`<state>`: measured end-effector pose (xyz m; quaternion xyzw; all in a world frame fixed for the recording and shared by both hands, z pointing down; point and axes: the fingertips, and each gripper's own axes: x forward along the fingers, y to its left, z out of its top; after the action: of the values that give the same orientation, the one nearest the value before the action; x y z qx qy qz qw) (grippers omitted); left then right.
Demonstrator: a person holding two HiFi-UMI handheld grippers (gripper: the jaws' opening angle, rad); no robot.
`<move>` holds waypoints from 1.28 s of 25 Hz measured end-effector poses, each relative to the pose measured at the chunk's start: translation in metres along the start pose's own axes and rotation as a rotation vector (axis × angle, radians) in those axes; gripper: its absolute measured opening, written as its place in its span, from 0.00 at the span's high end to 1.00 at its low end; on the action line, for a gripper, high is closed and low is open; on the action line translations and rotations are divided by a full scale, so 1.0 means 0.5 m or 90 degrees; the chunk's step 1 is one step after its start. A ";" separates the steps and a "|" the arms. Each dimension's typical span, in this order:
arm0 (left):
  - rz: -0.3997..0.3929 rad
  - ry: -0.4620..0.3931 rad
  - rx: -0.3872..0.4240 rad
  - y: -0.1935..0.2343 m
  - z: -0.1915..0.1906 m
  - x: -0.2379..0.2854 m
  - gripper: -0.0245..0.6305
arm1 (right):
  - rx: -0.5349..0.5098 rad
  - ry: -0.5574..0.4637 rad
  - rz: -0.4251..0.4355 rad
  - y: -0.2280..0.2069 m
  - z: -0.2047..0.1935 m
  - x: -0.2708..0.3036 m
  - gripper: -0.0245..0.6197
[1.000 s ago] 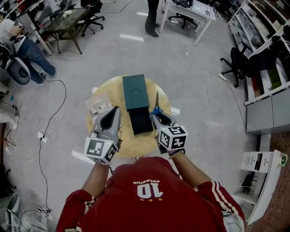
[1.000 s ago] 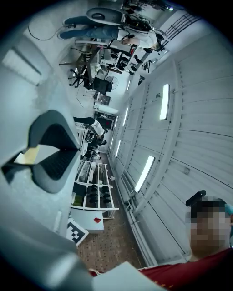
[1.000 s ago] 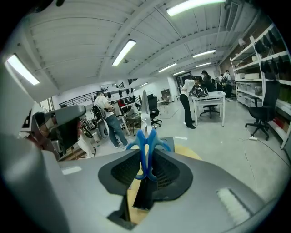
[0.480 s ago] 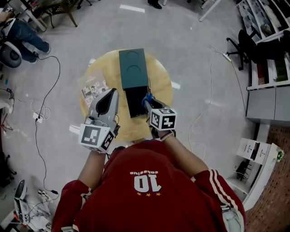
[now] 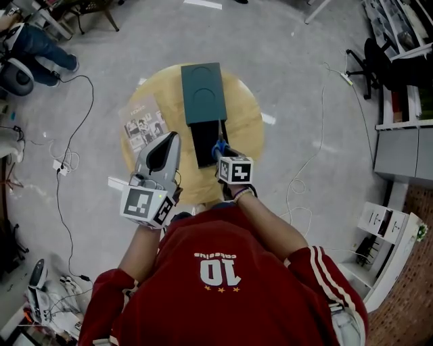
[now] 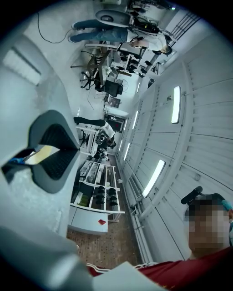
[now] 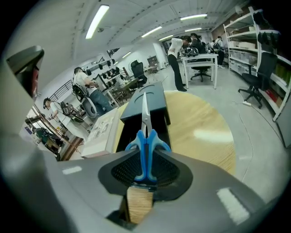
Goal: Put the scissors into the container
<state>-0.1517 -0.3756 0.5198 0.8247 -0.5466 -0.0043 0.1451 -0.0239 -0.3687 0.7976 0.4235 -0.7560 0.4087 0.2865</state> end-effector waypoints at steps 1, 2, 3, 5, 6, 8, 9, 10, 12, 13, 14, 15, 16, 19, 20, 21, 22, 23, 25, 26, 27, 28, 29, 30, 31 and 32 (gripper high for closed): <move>0.001 0.001 0.000 0.000 0.000 -0.003 0.96 | 0.001 0.005 -0.004 -0.002 -0.005 0.006 0.84; 0.001 0.002 0.001 0.000 -0.002 -0.006 0.96 | 0.000 0.010 -0.008 -0.002 -0.010 0.011 0.84; 0.002 0.002 0.000 0.001 -0.003 -0.010 0.96 | -0.003 0.013 -0.010 -0.002 -0.015 0.015 0.84; 0.004 0.004 -0.001 0.001 -0.006 -0.018 0.96 | -0.009 0.020 -0.011 0.000 -0.024 0.020 0.84; 0.005 0.004 -0.002 0.002 -0.007 -0.020 0.96 | -0.011 0.023 -0.011 0.000 -0.027 0.023 0.84; 0.005 0.005 -0.001 0.002 -0.006 -0.025 0.96 | -0.014 0.029 -0.014 -0.002 -0.033 0.028 0.83; 0.005 0.005 0.000 0.002 -0.004 -0.027 0.96 | -0.017 0.032 -0.019 -0.004 -0.035 0.027 0.83; 0.005 0.005 0.001 0.001 -0.003 -0.029 0.96 | -0.021 0.034 -0.023 -0.005 -0.036 0.026 0.83; 0.005 0.005 0.004 0.001 0.000 -0.034 0.96 | -0.031 0.033 -0.028 -0.006 -0.037 0.025 0.81; 0.005 0.005 0.004 0.001 0.000 -0.036 0.96 | -0.036 0.031 -0.027 -0.005 -0.036 0.024 0.81; 0.005 0.004 0.005 0.002 0.001 -0.038 0.96 | -0.041 0.027 -0.025 -0.003 -0.034 0.024 0.79; 0.004 0.004 0.006 0.003 0.001 -0.039 0.96 | -0.045 0.024 -0.023 -0.001 -0.032 0.023 0.78; 0.004 0.003 0.006 0.002 0.003 -0.041 0.96 | -0.048 0.021 -0.021 0.001 -0.030 0.021 0.76; 0.002 -0.002 0.008 -0.004 0.009 -0.048 0.96 | -0.051 0.012 -0.018 0.001 -0.025 0.011 0.75; 0.001 -0.004 0.009 -0.005 0.012 -0.051 0.96 | -0.052 0.007 -0.019 0.001 -0.022 0.006 0.75; 0.001 -0.006 0.010 -0.006 0.014 -0.054 0.96 | -0.053 0.001 -0.019 0.001 -0.019 0.001 0.75; 0.002 -0.008 0.011 -0.006 0.016 -0.059 0.96 | -0.054 -0.007 -0.020 0.001 -0.014 -0.005 0.75; 0.002 -0.012 0.012 -0.006 0.018 -0.064 0.96 | -0.053 -0.017 -0.021 0.001 -0.008 -0.013 0.75; 0.002 -0.019 0.014 -0.006 0.024 -0.074 0.96 | -0.045 -0.038 -0.020 0.004 0.008 -0.031 0.75; 0.002 -0.024 0.015 -0.008 0.027 -0.079 0.96 | -0.040 -0.049 -0.017 0.007 0.017 -0.042 0.75; 0.001 -0.027 0.015 -0.009 0.031 -0.084 0.96 | -0.037 -0.060 -0.014 0.011 0.027 -0.055 0.75; 0.001 -0.031 0.016 -0.012 0.035 -0.089 0.96 | -0.038 -0.072 -0.011 0.015 0.038 -0.069 0.75; 0.000 -0.035 0.017 -0.014 0.040 -0.095 0.96 | -0.041 -0.084 -0.009 0.021 0.048 -0.085 0.75; 0.000 -0.040 0.020 -0.017 0.047 -0.102 0.96 | -0.045 -0.098 -0.007 0.027 0.059 -0.103 0.75; 0.001 -0.045 0.023 -0.021 0.054 -0.111 0.96 | -0.048 -0.112 -0.005 0.033 0.069 -0.122 0.75; 0.001 -0.052 0.027 -0.025 0.062 -0.120 0.96 | -0.052 -0.126 -0.002 0.040 0.079 -0.141 0.75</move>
<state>-0.1698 -0.3243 0.4782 0.8263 -0.5526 -0.0263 0.1055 -0.0111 -0.3679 0.7152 0.4509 -0.7961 0.3331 0.2279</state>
